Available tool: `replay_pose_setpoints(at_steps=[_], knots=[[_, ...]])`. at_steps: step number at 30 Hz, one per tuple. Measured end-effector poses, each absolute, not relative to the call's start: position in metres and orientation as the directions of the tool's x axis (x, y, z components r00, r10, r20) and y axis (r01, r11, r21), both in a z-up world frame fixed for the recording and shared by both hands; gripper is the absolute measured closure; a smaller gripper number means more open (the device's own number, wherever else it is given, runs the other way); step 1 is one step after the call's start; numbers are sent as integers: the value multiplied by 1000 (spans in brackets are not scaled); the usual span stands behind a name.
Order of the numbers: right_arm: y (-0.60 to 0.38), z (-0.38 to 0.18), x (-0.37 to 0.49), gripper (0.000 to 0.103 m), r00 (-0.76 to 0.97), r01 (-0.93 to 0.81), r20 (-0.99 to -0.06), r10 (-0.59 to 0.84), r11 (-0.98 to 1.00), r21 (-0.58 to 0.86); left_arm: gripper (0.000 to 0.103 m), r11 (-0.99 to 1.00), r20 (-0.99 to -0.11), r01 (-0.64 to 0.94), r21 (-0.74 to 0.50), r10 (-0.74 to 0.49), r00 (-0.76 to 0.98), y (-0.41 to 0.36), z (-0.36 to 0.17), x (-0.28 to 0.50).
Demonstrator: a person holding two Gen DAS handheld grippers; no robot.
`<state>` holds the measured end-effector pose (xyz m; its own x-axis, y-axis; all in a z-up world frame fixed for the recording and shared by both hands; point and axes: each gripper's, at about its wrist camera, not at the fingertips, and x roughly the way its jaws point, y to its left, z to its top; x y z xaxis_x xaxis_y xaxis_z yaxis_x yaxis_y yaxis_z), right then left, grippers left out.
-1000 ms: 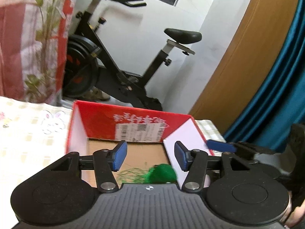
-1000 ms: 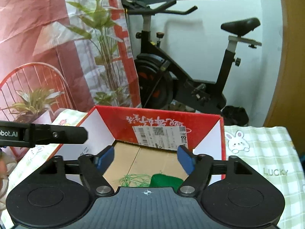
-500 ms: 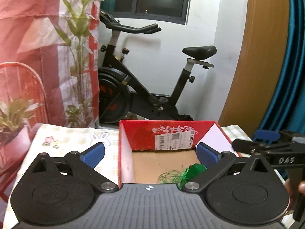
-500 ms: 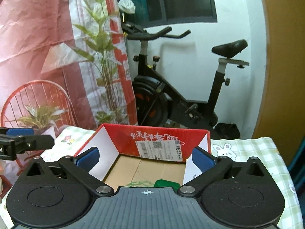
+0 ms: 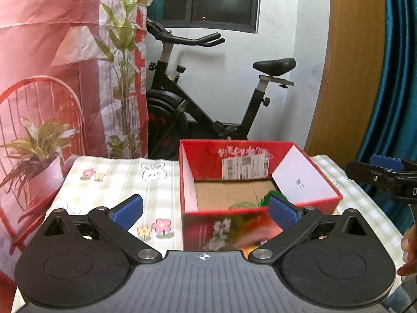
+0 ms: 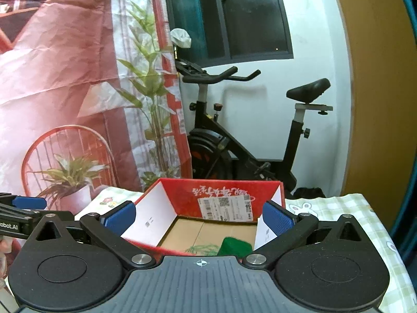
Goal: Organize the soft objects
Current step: 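Move the left tool back to the pile toward the cable bag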
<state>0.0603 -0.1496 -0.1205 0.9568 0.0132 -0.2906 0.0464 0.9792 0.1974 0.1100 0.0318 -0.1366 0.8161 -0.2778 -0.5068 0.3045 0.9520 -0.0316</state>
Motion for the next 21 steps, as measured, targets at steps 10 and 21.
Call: replay_pose_setpoints(at_steps=[10, 21], knots=[[-126, -147, 18, 0, 949, 24, -314, 28, 986, 163, 0, 961, -506, 273, -44, -257, 824, 42, -157, 74], [-136, -187, 4, 0, 920, 109, -389, -37, 980, 166, 0, 965, -569, 254, -66, -245, 785, 45, -193, 60]])
